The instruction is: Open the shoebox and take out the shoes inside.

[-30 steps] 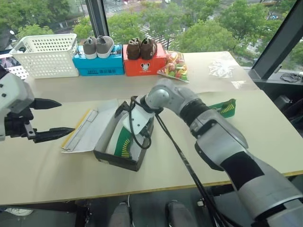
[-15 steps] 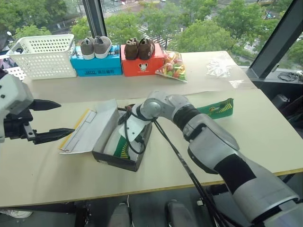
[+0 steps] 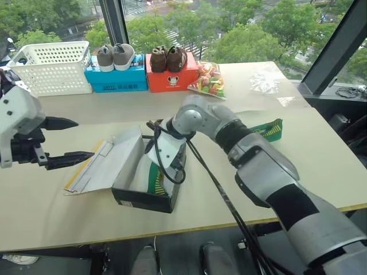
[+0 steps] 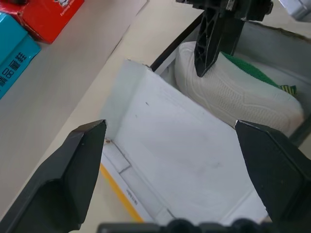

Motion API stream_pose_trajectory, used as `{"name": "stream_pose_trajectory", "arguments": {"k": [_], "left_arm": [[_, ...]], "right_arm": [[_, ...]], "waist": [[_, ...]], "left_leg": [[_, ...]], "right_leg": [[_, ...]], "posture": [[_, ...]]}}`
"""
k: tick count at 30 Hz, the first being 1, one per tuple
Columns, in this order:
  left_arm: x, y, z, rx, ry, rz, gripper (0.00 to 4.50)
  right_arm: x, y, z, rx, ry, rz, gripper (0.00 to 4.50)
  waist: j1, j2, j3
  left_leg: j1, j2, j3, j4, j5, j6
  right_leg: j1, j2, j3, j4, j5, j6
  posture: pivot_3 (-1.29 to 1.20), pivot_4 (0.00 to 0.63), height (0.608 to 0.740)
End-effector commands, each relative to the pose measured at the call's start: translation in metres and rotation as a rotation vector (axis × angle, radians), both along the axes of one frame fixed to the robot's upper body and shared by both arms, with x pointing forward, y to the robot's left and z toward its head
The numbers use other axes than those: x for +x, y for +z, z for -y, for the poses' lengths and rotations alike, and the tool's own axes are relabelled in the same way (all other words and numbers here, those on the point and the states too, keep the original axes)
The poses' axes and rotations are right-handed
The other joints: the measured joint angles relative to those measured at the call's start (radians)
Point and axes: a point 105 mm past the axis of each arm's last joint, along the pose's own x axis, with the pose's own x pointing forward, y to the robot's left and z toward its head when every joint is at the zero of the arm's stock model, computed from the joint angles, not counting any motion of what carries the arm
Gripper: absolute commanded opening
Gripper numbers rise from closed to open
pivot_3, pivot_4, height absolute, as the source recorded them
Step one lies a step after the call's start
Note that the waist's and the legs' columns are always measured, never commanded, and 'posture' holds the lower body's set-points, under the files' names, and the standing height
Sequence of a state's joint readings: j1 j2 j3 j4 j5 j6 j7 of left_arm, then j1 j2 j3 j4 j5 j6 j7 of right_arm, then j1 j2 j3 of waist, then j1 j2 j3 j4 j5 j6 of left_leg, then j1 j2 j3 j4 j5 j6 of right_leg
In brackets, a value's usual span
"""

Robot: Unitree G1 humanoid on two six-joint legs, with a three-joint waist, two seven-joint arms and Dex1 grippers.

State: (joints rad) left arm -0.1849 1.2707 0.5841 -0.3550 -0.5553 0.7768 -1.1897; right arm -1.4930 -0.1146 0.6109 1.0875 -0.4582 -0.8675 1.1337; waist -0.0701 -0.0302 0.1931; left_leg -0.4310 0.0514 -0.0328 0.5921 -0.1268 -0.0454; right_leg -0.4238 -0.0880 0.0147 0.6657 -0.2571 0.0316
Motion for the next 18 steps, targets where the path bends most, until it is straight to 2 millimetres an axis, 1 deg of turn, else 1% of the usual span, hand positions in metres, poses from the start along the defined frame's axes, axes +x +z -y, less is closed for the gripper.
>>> {"name": "stream_pose_trajectory", "arguments": {"k": [1,4,9,12,14,15,18], "left_arm": [[0.001,0.010,0.001,0.024,-0.016,0.039,4.50],[0.003,0.010,0.002,0.025,-0.022,0.040,4.50],[0.004,0.010,0.003,0.024,-0.027,0.036,4.50],[0.005,0.010,0.003,0.026,-0.029,0.035,4.50],[0.006,0.010,0.003,0.026,-0.032,0.035,4.50],[0.006,0.010,0.003,0.026,-0.036,0.035,4.50],[0.009,0.010,0.005,0.027,-0.046,0.035,4.50]], "right_arm": [[-0.003,0.032,-0.007,0.115,0.011,0.029,0.70],[0.003,0.045,-0.008,0.171,-0.009,0.111,0.70],[0.016,0.051,-0.005,0.232,-0.061,0.184,0.70],[0.020,0.069,-0.002,0.341,-0.101,0.170,0.70],[0.022,0.076,0.000,0.394,-0.120,0.174,0.70],[0.025,0.078,0.001,0.415,-0.133,0.181,0.70],[0.030,0.072,0.008,0.451,-0.190,0.096,0.70]], "waist": [[0.000,0.000,0.000],[0.000,0.000,0.000],[0.001,0.000,0.000],[-0.001,0.000,0.000],[0.000,0.000,0.000],[0.001,0.000,0.000],[0.001,0.000,0.000]], "left_leg": [[0.000,0.000,0.000,0.000,0.000,0.000],[0.000,0.000,0.000,0.000,0.000,0.000],[0.000,0.000,0.000,0.000,0.000,0.000],[0.000,0.000,0.000,0.000,0.000,0.000],[-0.001,0.000,0.000,0.000,0.000,0.000],[-0.001,0.000,0.000,0.000,0.000,0.000],[-0.001,0.000,0.000,0.000,0.000,0.000]], "right_leg": [[0.000,0.000,0.000,0.000,0.000,0.000],[0.000,0.000,0.000,0.000,0.000,0.000],[0.000,0.000,0.000,0.000,0.000,0.000],[-0.001,0.000,0.000,0.000,0.000,0.000],[-0.001,0.000,0.000,0.000,0.000,0.000],[-0.001,0.000,0.000,0.000,0.000,0.000],[0.000,0.000,0.000,0.000,0.000,0.000]], "posture": [[0.00,0.150,0.740],[0.00,0.150,0.740],[0.00,0.150,0.740],[0.00,0.150,0.740],[0.00,0.150,0.740],[0.00,0.150,0.740],[0.00,0.150,0.740]]}}
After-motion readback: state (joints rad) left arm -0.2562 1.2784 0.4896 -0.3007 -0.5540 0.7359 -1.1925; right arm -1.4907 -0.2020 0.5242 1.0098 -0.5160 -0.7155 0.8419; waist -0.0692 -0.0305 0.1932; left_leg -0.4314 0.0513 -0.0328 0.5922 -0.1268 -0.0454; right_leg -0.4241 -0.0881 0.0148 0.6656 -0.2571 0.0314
